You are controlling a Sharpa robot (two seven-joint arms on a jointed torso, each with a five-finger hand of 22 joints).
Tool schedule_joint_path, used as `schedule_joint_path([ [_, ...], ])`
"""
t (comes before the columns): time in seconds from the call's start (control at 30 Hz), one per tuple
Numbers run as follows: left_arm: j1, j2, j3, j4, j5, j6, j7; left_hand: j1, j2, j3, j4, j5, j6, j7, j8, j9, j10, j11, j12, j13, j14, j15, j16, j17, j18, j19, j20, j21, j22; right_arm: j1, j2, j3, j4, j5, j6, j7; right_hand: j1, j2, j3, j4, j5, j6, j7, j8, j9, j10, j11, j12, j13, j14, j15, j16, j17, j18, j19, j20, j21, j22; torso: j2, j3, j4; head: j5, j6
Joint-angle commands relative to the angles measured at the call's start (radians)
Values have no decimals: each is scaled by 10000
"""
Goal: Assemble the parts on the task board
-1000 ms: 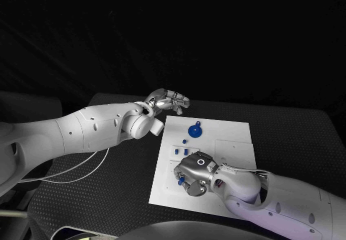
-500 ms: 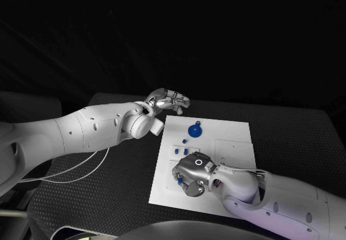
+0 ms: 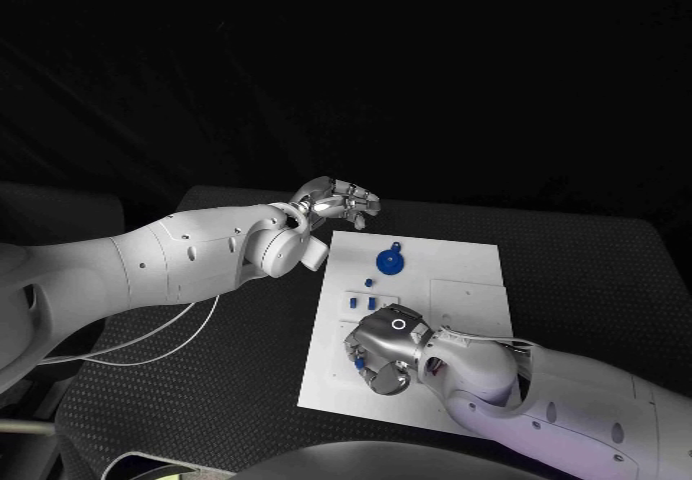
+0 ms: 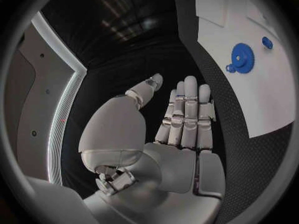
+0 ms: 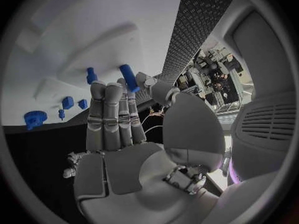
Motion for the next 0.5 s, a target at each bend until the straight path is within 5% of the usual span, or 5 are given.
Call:
schedule_joint_path([
  [0.03, 17, 15, 8, 11, 59, 124, 48, -91, 13, -50, 25, 32, -58, -4, 33, -17, -65, -20, 37, -17, 35, 28, -46, 17, 174, 48, 9, -49, 10, -48, -29, -38, 0, 254, 56, 213, -42, -153, -196, -4, -40, -149, 68, -89, -46, -138, 39, -69, -12, 11, 87, -57, -15, 153, -112, -5, 60, 228, 2, 0, -1, 1, 4],
  [0.23, 17, 9, 8, 13, 59, 129, 47, -90, 13, -51, 25, 32, -64, -3, 31, -19, -66, -19, 36, -17, 36, 28, -50, 21, 174, 49, 9, -52, 12, -47, -88, -39, 13, 338, -213, 272, -198, -245, -875, -263, 50, -610, 279, -358, -181, -669, 229, -369, -134, -36, 265, -24, -24, 153, -230, 16, 125, 224, 2, -1, -3, 3, 4],
  [0.5, 17, -16, 8, 17, 59, 122, 40, -90, 10, -52, 24, 30, -71, 0, 29, -22, -67, -19, 37, -18, 37, 28, -55, 27, 174, 50, 9, -55, 15, -47, -190, -38, 83, 328, -777, 162, -187, -254, -1010, -311, 64, -725, 332, -418, -220, -798, 280, -438, -181, -58, 311, 3, -25, 153, -259, 25, 150, 217, 0, 1, 4, -19, 12],
])
